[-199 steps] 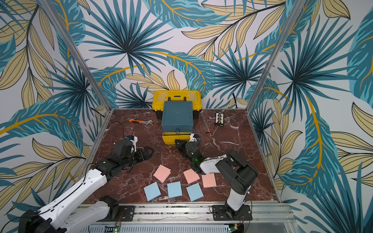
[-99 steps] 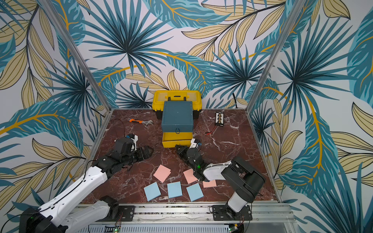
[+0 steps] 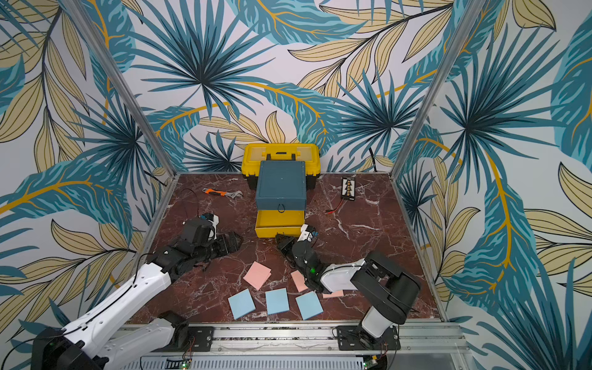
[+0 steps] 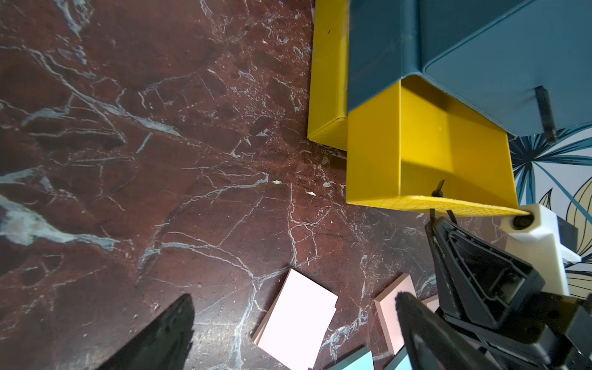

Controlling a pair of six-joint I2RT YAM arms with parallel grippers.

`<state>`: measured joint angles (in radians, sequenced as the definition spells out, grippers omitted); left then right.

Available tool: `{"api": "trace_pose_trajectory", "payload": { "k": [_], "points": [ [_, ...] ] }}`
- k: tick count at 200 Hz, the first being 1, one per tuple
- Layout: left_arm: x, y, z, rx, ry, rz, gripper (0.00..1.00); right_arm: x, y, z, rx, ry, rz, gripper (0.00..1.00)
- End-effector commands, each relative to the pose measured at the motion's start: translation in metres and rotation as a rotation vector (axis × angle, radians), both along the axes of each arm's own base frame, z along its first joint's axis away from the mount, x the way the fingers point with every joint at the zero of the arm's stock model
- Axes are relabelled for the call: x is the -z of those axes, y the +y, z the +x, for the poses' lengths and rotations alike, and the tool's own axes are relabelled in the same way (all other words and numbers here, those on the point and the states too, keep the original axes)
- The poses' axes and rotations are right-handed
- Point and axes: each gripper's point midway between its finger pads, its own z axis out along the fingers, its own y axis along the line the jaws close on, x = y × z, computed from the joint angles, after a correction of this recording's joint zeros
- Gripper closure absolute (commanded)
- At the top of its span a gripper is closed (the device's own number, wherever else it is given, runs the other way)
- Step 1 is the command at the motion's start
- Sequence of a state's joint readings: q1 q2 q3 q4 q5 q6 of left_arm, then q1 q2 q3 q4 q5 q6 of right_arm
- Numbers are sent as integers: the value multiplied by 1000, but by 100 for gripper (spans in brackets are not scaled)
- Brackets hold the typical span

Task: Please put the sticky notes in the drawer by color
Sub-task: Open the drawer in the storage box.

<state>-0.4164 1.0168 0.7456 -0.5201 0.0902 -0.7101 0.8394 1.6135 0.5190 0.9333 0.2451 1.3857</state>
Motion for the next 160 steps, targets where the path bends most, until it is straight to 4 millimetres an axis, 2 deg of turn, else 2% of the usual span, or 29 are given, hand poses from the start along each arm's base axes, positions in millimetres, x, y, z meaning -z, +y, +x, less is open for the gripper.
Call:
{"api": "trace_pose_trajectory", "payload": {
  "k": [1,93,160],
  "points": [
    [-11,2,6,-3,-23,14,0,-3,5,-13,-32,1,14,90],
    [-8,-1,7,4,-18,4,0,2,-11,-33,-16,24,-47,90],
    [-7,-3,7,21,-4,10,0,8,-3,-37,-41,39,-38,89]
  ]
}}
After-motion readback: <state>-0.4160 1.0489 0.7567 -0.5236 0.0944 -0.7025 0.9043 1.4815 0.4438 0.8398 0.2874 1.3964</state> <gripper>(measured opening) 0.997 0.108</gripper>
